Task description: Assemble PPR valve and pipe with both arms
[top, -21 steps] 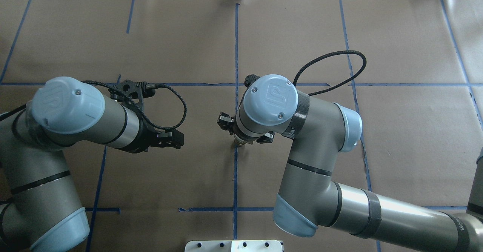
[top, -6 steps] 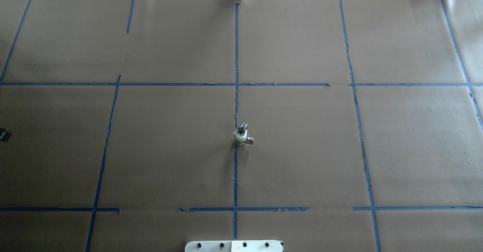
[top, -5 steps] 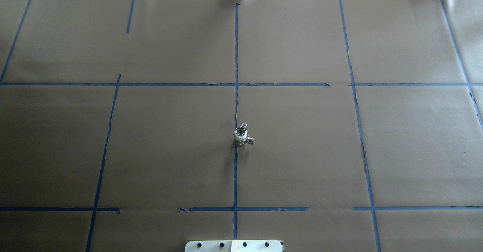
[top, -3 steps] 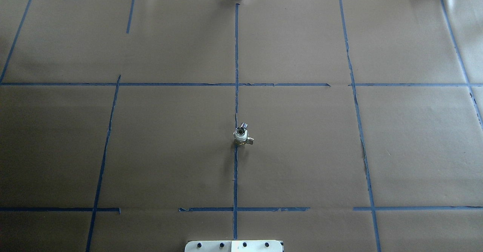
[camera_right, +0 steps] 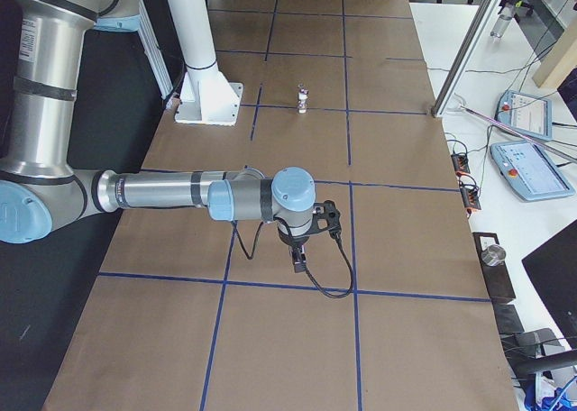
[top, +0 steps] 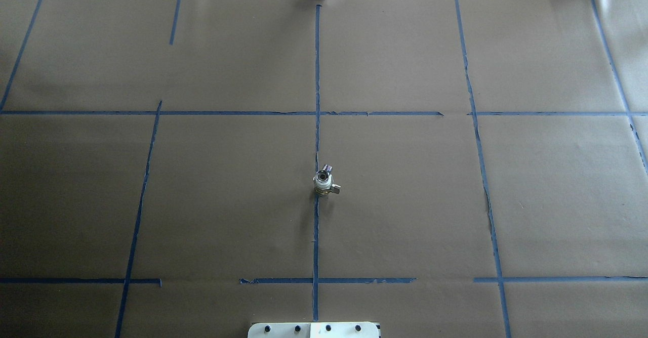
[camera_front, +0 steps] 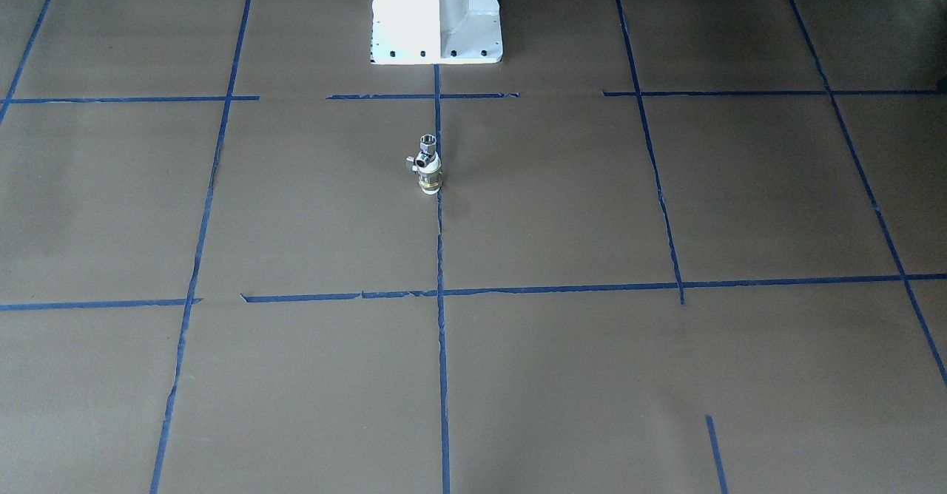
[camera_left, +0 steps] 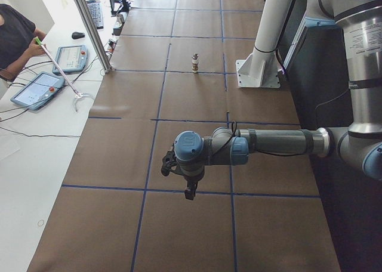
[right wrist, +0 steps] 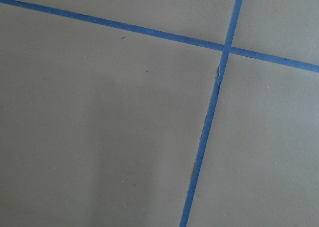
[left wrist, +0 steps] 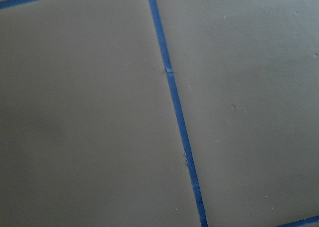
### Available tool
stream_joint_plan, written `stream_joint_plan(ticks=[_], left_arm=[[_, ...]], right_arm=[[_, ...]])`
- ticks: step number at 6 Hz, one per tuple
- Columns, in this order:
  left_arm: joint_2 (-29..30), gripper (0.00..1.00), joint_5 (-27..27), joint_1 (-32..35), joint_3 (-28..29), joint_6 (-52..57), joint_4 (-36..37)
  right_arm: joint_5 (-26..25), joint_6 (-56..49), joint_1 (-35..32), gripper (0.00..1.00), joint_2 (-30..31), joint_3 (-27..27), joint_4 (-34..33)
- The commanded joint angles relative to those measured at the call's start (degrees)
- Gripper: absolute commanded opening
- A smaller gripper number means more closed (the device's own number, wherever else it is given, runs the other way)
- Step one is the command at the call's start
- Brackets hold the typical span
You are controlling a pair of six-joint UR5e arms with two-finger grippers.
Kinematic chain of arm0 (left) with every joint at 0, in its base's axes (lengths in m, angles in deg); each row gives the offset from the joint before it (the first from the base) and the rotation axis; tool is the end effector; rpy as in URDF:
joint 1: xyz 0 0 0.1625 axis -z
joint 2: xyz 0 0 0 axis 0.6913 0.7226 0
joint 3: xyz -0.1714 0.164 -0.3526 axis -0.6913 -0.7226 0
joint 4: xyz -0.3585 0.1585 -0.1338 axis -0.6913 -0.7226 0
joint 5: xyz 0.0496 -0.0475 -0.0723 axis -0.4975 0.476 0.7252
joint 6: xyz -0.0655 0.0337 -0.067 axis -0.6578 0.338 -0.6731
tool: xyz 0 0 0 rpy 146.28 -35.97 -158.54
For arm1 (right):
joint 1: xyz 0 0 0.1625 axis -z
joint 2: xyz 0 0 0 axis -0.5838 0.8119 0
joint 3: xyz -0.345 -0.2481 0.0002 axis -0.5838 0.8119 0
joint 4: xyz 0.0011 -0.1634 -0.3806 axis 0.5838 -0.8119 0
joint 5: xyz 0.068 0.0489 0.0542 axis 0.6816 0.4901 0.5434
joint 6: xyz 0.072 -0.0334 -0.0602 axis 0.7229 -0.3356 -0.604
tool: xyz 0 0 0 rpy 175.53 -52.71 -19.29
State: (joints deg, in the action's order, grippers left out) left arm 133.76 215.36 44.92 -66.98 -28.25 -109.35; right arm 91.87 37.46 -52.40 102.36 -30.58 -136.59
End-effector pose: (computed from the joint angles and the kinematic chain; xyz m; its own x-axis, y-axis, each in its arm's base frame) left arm -0.0506 -0.3983 0.6454 0.6536 0.1976 -0.7306 -0.1753 0.9786 0.1078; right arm 0.0461 -0.4064 0.6070 0.6552 -0.2343 0.7182 0.1360 0.9717 0.1930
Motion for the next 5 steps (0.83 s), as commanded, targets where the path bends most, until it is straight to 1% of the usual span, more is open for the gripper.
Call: stream_joint_plan(ticks=[1,2,3,4,5], left_arm=[[2.9,1.00,0.3,0.0,-1.1,-0.7,3.9],[2.3,1.00,0.3,0.0,-2.3,-0.7,1.7],[2.1,1.00,-1.4,0.0,-2.6,-1.3,1.7],[2.1,1.00,-3.7,0.0,-3.3,-5.0,1.7],[2.0,1.00,-3.7,0.0,-3.8,-5.0,1.7]], right_arm=[[0.0,-0.1,0.1,1.00,-0.2,2.1,0.1],[0.1,-0.2,0.1,1.00,-0.2,2.2,0.2],[-0.7,-0.1,0.1,1.00,-0.5,2.4,0.2],[-0.8,0.1,0.6,1.00,-0.6,2.2,0.2],[-0.6,0.2,1.2,1.00,-0.6,2.0,0.2]])
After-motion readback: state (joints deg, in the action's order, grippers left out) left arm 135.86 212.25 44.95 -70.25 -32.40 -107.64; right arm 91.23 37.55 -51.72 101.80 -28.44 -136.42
